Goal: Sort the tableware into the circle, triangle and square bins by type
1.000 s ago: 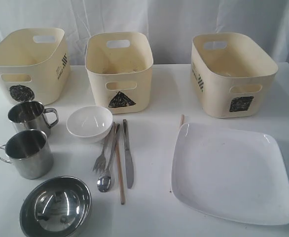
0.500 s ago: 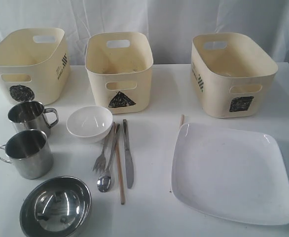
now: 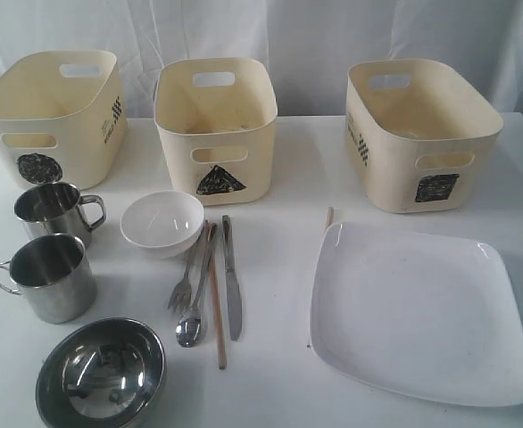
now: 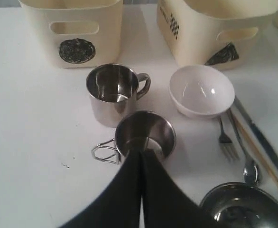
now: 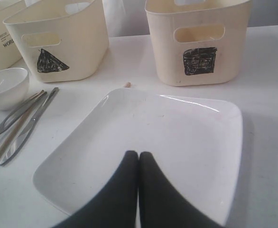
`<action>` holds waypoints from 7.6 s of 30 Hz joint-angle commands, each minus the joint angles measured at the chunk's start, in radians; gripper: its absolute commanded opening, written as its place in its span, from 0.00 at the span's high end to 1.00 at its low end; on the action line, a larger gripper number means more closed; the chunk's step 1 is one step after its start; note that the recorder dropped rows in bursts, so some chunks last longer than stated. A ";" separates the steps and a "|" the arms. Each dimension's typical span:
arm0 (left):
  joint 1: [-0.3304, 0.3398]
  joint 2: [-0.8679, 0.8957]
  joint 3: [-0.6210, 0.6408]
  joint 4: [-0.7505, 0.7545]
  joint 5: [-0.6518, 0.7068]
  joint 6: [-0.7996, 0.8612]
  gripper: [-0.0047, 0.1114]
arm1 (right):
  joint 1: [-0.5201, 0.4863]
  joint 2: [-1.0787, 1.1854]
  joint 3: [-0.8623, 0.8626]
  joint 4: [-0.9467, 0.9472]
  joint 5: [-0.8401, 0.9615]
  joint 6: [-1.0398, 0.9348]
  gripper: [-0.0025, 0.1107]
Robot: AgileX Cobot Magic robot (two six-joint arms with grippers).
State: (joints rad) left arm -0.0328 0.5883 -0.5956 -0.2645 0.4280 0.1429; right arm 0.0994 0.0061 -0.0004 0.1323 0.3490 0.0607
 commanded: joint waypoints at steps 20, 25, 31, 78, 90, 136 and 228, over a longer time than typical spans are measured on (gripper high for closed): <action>-0.004 0.967 -0.423 -0.016 0.140 0.225 0.39 | -0.008 -0.006 0.000 -0.001 -0.002 0.001 0.98; -0.004 1.025 -0.423 -0.016 0.146 0.225 0.39 | -0.008 -0.006 0.000 -0.001 -0.002 0.001 0.98; -0.004 1.074 -0.423 -0.016 0.112 0.232 0.44 | -0.008 -0.006 0.000 -0.001 -0.002 0.001 0.98; 0.083 1.462 -1.323 0.228 -0.096 0.040 0.63 | -0.008 -0.006 0.000 -0.001 -0.002 0.001 0.98; 0.081 1.242 -1.242 -0.181 0.422 0.350 0.69 | -0.008 -0.006 0.000 -0.001 -0.002 0.001 0.98; 0.079 1.163 -0.675 -0.123 0.040 0.267 0.96 | -0.008 -0.006 0.000 -0.001 -0.002 -0.027 0.98; -0.121 1.365 -0.833 -0.327 0.195 0.475 0.36 | -0.008 -0.006 0.000 -0.001 0.003 -0.038 0.98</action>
State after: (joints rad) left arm -0.1516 1.9365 -1.4356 -0.6116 0.6175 0.6397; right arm 0.0994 0.0061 -0.0004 0.1323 0.3571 0.0336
